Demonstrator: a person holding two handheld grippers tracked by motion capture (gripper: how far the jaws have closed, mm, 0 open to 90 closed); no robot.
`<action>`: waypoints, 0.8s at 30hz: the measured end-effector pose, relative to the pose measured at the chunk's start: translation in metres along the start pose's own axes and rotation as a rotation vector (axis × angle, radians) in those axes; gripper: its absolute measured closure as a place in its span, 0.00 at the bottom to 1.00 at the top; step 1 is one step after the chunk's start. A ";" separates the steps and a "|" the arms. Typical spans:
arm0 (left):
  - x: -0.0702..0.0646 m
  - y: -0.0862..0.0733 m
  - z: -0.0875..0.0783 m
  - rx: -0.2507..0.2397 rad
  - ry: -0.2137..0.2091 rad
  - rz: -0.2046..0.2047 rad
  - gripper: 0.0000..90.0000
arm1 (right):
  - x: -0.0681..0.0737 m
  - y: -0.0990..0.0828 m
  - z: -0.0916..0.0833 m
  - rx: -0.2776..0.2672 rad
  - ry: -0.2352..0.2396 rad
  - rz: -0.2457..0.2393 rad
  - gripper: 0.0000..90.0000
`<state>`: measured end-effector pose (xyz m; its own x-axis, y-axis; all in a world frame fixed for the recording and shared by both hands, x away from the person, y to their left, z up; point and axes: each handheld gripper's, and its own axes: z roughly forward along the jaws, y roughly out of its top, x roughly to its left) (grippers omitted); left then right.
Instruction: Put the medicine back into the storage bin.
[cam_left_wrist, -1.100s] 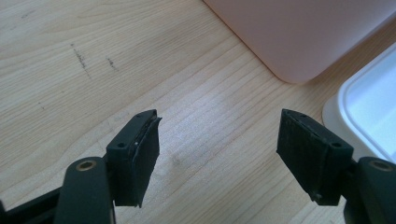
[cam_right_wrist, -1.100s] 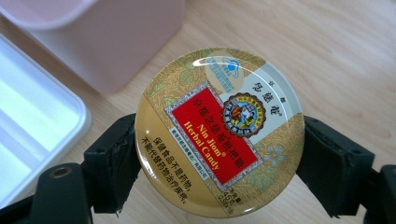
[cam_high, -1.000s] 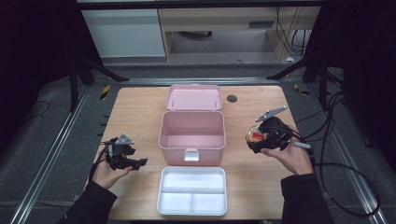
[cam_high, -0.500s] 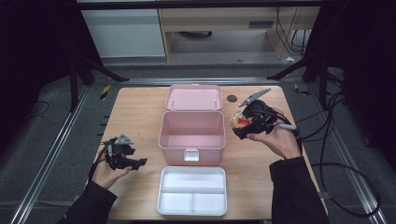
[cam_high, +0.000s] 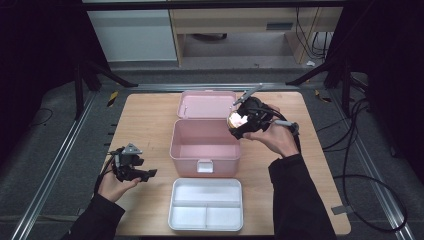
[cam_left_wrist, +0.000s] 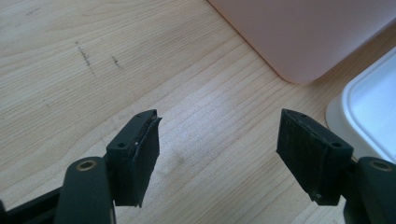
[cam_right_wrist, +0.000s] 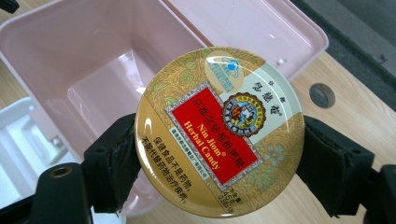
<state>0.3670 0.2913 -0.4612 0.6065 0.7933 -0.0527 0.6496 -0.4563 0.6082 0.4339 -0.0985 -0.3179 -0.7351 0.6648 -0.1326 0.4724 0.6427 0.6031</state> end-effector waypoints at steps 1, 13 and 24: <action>0.000 0.000 0.000 0.000 0.000 0.000 0.33 | 0.001 0.002 0.002 0.000 0.005 0.000 0.23; 0.002 0.000 -0.002 -0.008 0.000 -0.006 0.33 | 0.015 0.034 0.032 -0.008 0.061 -0.024 0.23; 0.001 0.000 -0.003 -0.006 0.002 0.002 0.33 | 0.026 0.049 0.069 0.007 0.106 -0.037 0.23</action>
<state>0.3667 0.2931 -0.4589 0.6071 0.7931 -0.0498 0.6456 -0.4557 0.6128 0.4719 -0.0234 -0.3461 -0.7993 0.5967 -0.0707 0.4470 0.6692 0.5936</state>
